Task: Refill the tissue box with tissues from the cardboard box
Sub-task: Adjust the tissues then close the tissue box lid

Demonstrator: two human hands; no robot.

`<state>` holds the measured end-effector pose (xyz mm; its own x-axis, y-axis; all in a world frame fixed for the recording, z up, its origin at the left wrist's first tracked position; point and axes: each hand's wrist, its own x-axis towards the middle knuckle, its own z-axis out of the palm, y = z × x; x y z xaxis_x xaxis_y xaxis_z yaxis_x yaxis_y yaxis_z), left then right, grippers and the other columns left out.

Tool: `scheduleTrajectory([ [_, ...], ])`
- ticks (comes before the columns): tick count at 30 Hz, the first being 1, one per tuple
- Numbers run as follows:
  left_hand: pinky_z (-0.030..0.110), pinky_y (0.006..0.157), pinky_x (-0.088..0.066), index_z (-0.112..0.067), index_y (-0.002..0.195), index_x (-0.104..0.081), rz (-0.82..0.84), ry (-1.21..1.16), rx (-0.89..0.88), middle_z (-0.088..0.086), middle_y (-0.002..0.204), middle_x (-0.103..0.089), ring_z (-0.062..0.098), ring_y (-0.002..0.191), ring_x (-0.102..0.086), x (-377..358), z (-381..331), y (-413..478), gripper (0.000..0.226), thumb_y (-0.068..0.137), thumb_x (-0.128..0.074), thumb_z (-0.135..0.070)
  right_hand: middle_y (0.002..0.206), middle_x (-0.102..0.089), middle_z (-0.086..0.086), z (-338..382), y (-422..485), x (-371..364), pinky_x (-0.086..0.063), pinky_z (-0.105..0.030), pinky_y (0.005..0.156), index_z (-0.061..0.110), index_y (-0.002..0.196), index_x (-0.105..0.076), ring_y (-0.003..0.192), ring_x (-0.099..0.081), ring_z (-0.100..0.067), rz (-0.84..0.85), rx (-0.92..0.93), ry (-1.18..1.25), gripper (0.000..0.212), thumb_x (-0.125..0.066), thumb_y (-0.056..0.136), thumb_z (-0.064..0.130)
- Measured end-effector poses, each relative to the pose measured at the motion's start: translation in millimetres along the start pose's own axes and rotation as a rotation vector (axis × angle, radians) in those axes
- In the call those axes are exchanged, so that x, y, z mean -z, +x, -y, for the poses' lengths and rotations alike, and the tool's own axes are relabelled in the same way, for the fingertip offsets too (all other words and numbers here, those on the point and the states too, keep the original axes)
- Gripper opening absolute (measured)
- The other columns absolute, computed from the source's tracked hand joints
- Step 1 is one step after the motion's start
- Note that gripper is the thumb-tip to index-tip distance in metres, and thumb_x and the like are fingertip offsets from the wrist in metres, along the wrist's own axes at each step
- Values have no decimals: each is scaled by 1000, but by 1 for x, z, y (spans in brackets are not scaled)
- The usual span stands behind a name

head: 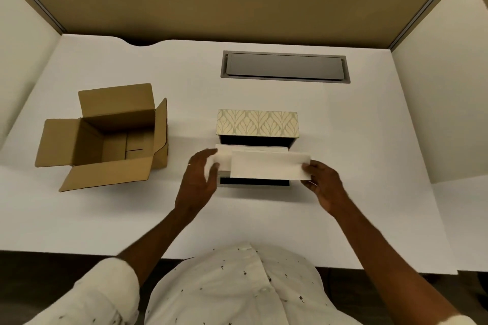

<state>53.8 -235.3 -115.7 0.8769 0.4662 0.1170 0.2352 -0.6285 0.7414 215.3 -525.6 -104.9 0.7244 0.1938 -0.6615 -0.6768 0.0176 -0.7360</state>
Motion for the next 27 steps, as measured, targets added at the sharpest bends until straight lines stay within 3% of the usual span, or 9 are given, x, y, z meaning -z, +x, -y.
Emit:
scheduleTrajectory([
  [4, 37, 114, -39, -10, 146, -45, -9, -165, 358, 7, 147, -51, 20, 135, -48, 2, -3, 5, 47, 104, -47, -32, 99, -73, -2, -4, 3, -34, -56, -28, 72, 18, 100, -73, 92, -67, -16, -47, 17, -86, 15, -75, 87, 13],
  [9, 36, 122, -20, -11, 156, -27, 132, -338, 601, 9, 162, -29, 23, 149, -28, -11, -20, 16, 60, 106, -34, -44, 88, -70, 0, -2, 0, -60, -51, -24, 63, 23, 89, -72, 75, -61, -11, -112, 39, -155, 12, -80, 83, 17],
  [17, 36, 123, -15, -15, 158, -20, 231, -350, 616, 6, 164, -23, 21, 151, -22, -22, -22, 17, 66, 104, -30, -52, 86, -72, -1, 5, -5, -61, -48, -19, 54, 21, 91, -73, 64, -58, -9, -118, 36, -110, 13, -82, 82, 17],
  [22, 40, 125, -17, -13, 157, -22, 193, -364, 624, 7, 164, -25, 22, 151, -25, -19, -22, 19, 64, 105, -32, -48, 93, -75, -3, 11, -2, -55, -48, -20, 57, 18, 101, -74, 74, -63, -13, -97, 11, -55, 23, -84, 80, 20],
  [27, 39, 125, -17, -13, 157, -25, 157, -385, 597, 7, 163, -27, 22, 150, -26, -13, -25, 19, 60, 106, -32, -45, 93, -76, -2, 11, 1, -55, -49, -21, 59, 21, 97, -74, 76, -66, -13, -87, 4, -27, 20, -84, 80, 20],
])
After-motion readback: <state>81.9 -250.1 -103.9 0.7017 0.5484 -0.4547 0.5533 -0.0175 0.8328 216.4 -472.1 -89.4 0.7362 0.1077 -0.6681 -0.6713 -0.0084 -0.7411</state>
